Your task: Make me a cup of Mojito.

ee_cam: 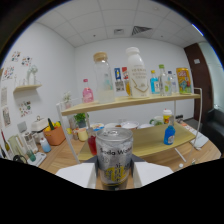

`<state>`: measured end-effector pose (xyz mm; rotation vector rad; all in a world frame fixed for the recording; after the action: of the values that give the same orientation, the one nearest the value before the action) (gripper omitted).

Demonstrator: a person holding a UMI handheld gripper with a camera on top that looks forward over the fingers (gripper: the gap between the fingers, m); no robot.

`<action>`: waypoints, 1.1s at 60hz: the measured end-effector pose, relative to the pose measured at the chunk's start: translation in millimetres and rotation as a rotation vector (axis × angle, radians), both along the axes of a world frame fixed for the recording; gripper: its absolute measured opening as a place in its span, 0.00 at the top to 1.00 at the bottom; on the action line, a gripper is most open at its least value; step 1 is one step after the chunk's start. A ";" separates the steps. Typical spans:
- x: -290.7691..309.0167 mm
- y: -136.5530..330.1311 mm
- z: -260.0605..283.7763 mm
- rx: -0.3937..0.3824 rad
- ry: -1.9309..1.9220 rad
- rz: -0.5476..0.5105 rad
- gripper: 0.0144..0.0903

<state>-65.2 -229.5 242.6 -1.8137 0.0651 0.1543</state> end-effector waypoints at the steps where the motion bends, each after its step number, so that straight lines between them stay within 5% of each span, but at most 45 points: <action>1: 1.2 -0.7 -7.1 -0.005 0.008 -0.005 0.52; 15: 12.9 4.9 -57.6 -0.056 0.298 -0.048 0.52; 48: 47.0 26.8 -17.8 -0.006 1.775 -0.118 0.53; 66: 62.6 27.2 -17.9 0.018 2.013 -0.145 0.53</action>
<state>-2.6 -202.4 224.7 -0.9389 1.5304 1.7476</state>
